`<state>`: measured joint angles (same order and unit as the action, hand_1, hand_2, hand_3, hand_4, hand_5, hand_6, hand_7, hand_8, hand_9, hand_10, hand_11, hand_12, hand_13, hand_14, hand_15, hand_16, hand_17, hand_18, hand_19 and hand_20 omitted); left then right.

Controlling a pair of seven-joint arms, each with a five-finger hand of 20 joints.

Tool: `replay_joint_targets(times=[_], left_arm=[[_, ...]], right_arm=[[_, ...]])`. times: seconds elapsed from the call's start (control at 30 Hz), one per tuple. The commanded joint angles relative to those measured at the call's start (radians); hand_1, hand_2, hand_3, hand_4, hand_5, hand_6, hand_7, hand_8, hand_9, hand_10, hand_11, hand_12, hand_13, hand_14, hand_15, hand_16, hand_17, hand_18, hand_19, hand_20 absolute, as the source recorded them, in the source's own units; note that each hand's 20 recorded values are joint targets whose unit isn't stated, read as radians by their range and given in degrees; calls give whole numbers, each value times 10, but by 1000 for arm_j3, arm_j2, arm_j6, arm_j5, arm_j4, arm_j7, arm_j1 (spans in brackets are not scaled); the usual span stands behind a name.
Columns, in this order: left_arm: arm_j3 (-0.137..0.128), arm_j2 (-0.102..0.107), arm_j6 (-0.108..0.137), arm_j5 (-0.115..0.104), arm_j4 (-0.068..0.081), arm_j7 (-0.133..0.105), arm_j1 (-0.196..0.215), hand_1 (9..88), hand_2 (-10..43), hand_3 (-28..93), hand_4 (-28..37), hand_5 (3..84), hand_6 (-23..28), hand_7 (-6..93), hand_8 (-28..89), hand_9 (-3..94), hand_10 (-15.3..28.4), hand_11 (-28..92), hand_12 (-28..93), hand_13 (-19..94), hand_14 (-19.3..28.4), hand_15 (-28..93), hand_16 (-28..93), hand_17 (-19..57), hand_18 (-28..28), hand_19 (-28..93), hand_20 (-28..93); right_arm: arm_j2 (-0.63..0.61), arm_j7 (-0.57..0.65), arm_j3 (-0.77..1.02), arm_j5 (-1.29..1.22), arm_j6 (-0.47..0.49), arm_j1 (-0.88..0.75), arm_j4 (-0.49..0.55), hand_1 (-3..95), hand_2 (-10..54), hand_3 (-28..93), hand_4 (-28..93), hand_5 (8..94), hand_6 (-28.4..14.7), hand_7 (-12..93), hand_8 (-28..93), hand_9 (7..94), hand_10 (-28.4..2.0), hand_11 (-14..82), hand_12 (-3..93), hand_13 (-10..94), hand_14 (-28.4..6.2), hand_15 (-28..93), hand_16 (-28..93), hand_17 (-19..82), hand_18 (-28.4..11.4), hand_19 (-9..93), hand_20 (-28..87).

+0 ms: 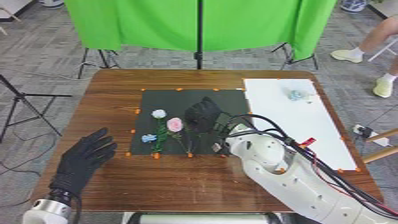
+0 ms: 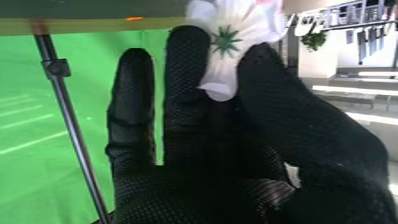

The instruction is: Arrange flowers

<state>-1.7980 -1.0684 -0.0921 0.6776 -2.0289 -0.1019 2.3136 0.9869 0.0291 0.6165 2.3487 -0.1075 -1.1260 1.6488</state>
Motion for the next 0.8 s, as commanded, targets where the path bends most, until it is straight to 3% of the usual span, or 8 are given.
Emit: replay_joint_targets(times=[0.03,0.13,0.23,0.47,0.67,0.8], left_arm=[[5,-8,-4,4,11,2,0,243,14,687,-272,330,41,197,-89,291,124,252,170,239,141,393,7,-85,209,503,98],[4,-8,-6,4,11,3,1,242,13,689,-271,330,41,197,-89,290,124,251,170,239,141,393,7,-85,209,502,97],[5,-6,-5,4,11,4,1,243,12,689,-273,330,41,197,-89,291,124,251,170,239,141,393,8,-86,210,503,98],[0,-5,-9,4,8,9,6,243,14,688,-271,330,41,196,-90,290,124,251,170,239,141,393,7,-85,210,503,97],[1,-2,-11,3,9,14,4,244,14,686,-271,330,42,196,-89,290,123,251,170,239,141,393,6,-86,210,503,97],[-5,0,-5,3,3,6,13,243,14,687,-271,330,42,196,-89,290,124,250,171,239,142,393,6,-85,210,503,97]], right_arm=[[4,6,-4,6,-9,13,-17,499,-21,741,-283,548,70,355,-134,551,-60,278,279,527,8,516,370,220,-150,701,377],[5,7,4,12,-1,9,-18,490,-31,753,-283,456,55,307,-202,534,-63,311,233,517,11,515,357,220,-149,702,373],[5,19,0,14,-8,9,-18,480,-41,775,-283,382,30,289,-199,404,-61,217,182,502,12,505,330,217,-149,703,363],[-1,19,19,3,-7,1,-10,446,-42,811,-283,359,22,293,-196,369,-71,200,178,461,-18,520,257,207,-150,700,347],[-53,55,74,-34,-131,10,17,337,-30,853,-283,312,3,269,-176,319,-87,183,191,380,-56,577,152,182,-154,696,348],[-141,153,83,-75,-189,55,-7,272,-40,854,-283,308,4,267,-172,311,-92,177,197,287,-78,452,131,146,-161,631,315]])
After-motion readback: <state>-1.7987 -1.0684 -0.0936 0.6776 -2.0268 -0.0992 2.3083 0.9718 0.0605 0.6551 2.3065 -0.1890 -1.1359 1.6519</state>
